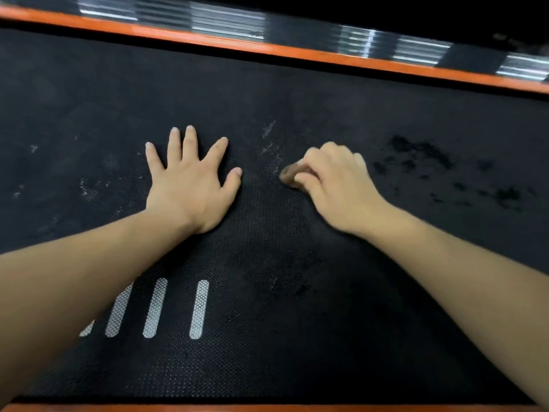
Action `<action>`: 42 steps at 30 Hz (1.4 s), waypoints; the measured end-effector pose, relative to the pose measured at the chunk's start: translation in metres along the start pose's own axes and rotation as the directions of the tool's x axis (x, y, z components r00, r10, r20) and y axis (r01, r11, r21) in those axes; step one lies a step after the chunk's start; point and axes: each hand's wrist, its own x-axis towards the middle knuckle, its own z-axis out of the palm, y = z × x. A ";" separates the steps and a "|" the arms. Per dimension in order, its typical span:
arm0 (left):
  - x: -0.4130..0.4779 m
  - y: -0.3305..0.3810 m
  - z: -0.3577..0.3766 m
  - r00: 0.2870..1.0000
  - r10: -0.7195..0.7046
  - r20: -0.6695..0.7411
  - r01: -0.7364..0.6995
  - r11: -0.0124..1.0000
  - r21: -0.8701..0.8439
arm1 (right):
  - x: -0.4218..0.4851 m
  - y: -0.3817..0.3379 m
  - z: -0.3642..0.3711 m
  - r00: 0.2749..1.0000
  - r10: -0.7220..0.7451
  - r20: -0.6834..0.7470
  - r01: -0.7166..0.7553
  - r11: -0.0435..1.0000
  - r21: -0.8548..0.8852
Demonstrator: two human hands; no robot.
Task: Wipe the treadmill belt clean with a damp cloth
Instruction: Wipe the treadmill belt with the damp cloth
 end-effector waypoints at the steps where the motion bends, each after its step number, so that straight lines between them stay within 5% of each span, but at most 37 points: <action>1: 0.000 0.000 0.000 1.000 0.002 0.001 -0.002 1.000 0.000 | 0.013 0.015 0.001 0.998 0.067 -0.017 -0.068 0.997 -0.034; 5: 0.001 0.000 0.000 1.000 0.001 0.005 -0.001 1.000 0.002 | 0.043 0.038 0.004 0.917 0.397 -0.040 -0.397 0.918 0.005; 12: 0.000 0.000 0.000 1.000 0.001 0.002 -0.001 1.000 0.005 | -0.055 -0.013 -0.017 0.993 -0.045 0.108 0.020 0.974 0.224; 17: 0.000 0.001 0.000 1.000 0.010 0.001 -0.010 1.000 -0.003 | -0.018 0.018 -0.007 0.939 0.343 0.036 -0.344 0.936 0.068; 23: -0.003 0.001 -0.003 1.000 0.008 -0.010 -0.008 1.000 0.027 | -0.091 -0.037 -0.024 0.989 -0.035 0.145 0.004 0.979 0.204; 28: -0.023 0.016 -0.006 0.996 0.058 0.061 -0.057 0.998 -0.006 | -0.053 0.005 -0.016 0.936 0.344 0.073 -0.349 0.936 0.058; 30: -0.042 0.034 0.001 0.994 0.104 0.044 -0.104 0.995 -0.006 | -0.071 -0.019 -0.016 0.953 0.296 0.061 -0.300 0.950 0.086; 34: -0.058 0.045 0.008 0.988 0.155 -0.008 -0.155 0.988 -0.006 | -0.113 -0.047 -0.030 0.990 -0.034 0.138 0.001 0.972 0.235; 36: -0.057 0.043 0.007 0.988 0.155 0.002 -0.155 0.988 -0.013 | -0.096 -0.017 -0.030 0.992 0.053 0.112 -0.069 0.987 0.147; 39: -0.058 0.046 0.006 0.987 0.160 0.006 -0.160 0.987 -0.020 | -0.076 0.011 -0.027 0.930 0.362 0.063 -0.365 0.930 0.049; 42: -0.058 0.047 0.007 0.988 0.155 0.004 -0.155 0.988 -0.010 | -0.103 -0.029 -0.029 0.971 0.225 0.076 -0.231 0.969 0.084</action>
